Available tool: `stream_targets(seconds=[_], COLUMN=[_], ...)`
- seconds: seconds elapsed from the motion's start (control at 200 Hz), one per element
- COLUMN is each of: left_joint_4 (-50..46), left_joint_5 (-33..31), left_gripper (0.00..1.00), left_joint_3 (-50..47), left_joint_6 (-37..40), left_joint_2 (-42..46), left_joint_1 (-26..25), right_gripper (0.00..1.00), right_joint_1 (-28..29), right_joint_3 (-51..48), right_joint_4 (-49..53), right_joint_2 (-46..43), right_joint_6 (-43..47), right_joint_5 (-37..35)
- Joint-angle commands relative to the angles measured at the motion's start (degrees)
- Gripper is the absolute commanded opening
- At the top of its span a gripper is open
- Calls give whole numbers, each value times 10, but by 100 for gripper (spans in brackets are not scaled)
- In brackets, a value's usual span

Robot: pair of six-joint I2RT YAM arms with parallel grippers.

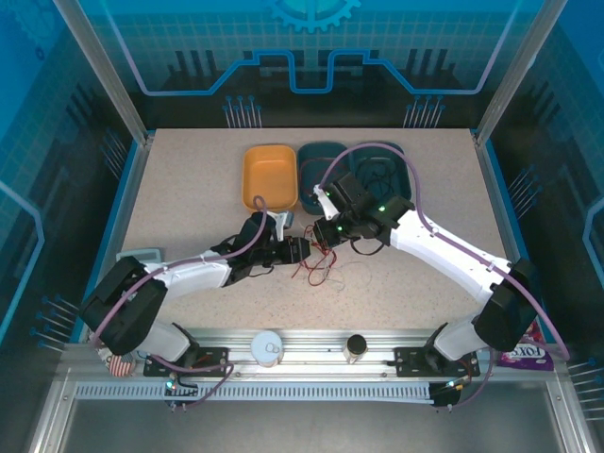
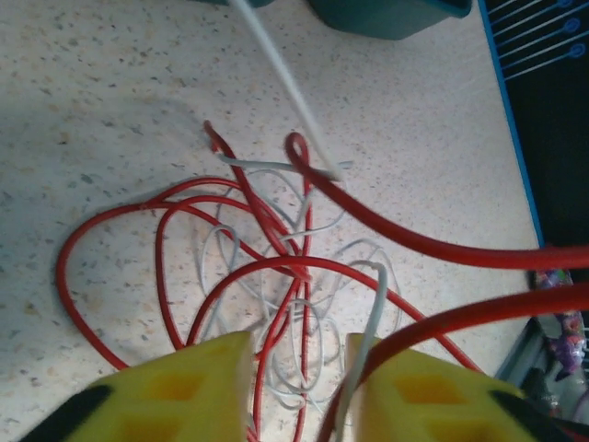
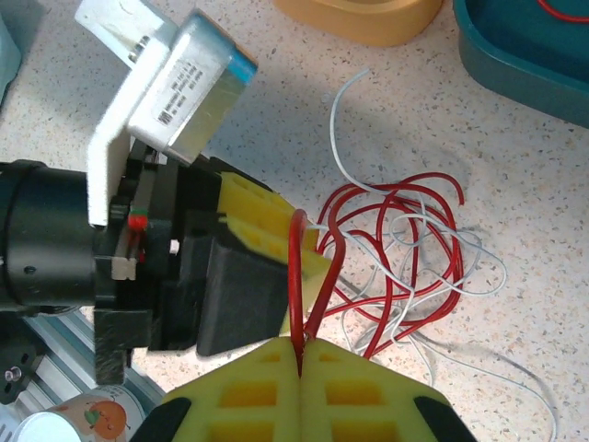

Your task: Untangle the cables

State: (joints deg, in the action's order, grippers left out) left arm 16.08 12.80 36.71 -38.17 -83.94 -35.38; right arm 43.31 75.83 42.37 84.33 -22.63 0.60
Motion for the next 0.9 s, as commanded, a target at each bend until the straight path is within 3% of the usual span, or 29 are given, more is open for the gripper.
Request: stream_targets(seconds=[0.0, 0.155, 0.36, 0.565, 0.78, 0.896], left_joint_4=[15, -5, -26, -26, -33, -35], left_joint_5=[-26, -65, -74, -74, -75, -76], left_gripper=[18, 0, 0, 0, 0, 0], left_joint_3=[4, -5, 5, 4, 2, -1], left_joint_6=[-19, -16, -7, -13, -12, -9], left_joint_2=[-2, 29, 41, 45, 60, 65], left_joint_1=[-1, -1, -1, 0, -1, 0], right_gripper=[1, 7, 27, 37, 31, 9], right_joint_1=[-6, -14, -30, -33, -32, -33], right_joint_3=[3, -20, -74, -113, -154, -152], right_joint_4=[1, -17, -89, -116, -148, -159], right_joint_2=[-12, -13, -18, -21, -36, -43], right_joint_6=[-9, -13, -21, -18, -20, -14], right_joint_5=[-9, 2, 54, 49, 26, 17])
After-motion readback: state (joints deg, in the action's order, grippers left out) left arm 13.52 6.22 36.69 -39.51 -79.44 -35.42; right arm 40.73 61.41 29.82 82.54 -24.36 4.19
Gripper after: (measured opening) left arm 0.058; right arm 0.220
